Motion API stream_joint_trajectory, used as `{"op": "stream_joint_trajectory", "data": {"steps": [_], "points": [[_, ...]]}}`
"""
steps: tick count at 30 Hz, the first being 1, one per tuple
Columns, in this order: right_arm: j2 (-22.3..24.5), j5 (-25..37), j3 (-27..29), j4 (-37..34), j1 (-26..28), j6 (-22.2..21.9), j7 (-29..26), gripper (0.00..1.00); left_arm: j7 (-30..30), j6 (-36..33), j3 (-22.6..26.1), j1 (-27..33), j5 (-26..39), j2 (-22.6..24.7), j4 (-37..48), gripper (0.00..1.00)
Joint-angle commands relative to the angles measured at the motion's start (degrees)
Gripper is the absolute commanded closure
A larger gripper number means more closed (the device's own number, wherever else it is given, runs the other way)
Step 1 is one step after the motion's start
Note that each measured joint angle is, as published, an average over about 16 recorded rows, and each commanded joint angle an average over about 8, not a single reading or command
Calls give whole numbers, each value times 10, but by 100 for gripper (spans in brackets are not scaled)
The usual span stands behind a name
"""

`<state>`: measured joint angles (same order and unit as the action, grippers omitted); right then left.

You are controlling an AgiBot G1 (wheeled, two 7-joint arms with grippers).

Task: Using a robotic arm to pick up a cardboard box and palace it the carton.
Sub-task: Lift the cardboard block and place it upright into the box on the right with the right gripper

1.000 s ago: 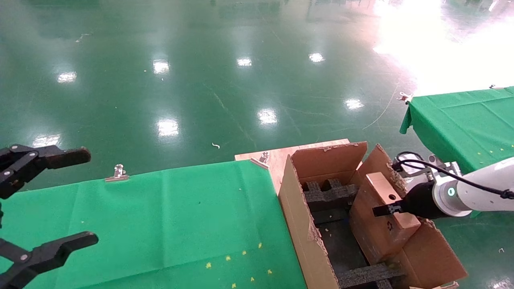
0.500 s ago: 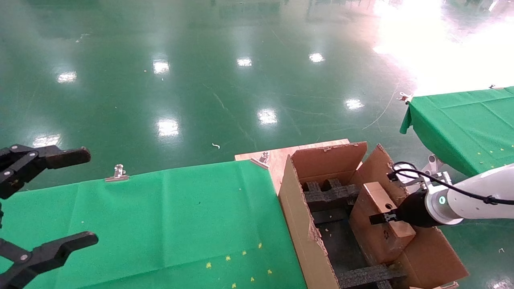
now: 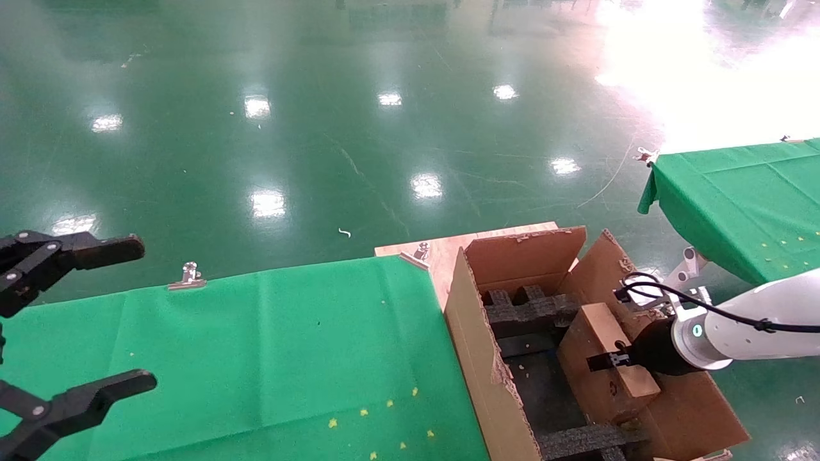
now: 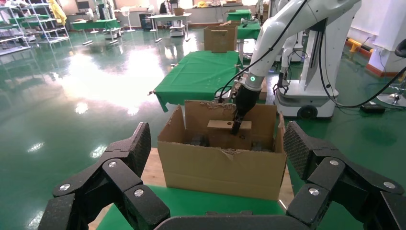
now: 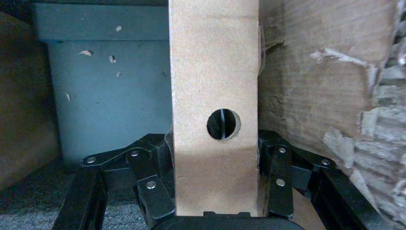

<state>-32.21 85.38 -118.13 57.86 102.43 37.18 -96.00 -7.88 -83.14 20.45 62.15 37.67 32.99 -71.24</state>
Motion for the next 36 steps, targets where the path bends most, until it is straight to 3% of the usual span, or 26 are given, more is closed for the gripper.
{"op": "stream_joint_trajectory", "data": {"steps": [1, 5, 6, 12, 14, 36], "points": [[-4, -5, 0, -7, -6, -1, 2, 100, 0, 0, 0, 0, 0, 0, 0, 0], [-12, -16, 2, -21, -14, 1, 11, 96, 0, 0, 0, 0, 0, 0, 0, 0], [-13, -18, 3, -23, -15, 2, 13, 87, 0, 0, 0, 0, 0, 0, 0, 0], [-18, -29, 6, -31, -19, 7, 24, 13, 0, 0, 0, 0, 0, 0, 0, 0], [-19, -31, 7, -32, -20, 8, 26, 0, 0, 0, 0, 0, 0, 0, 0, 0], [-17, -21, 13, -26, 6, 10, 32, 0, 0, 0, 0, 0, 0, 0, 0, 0]]}}
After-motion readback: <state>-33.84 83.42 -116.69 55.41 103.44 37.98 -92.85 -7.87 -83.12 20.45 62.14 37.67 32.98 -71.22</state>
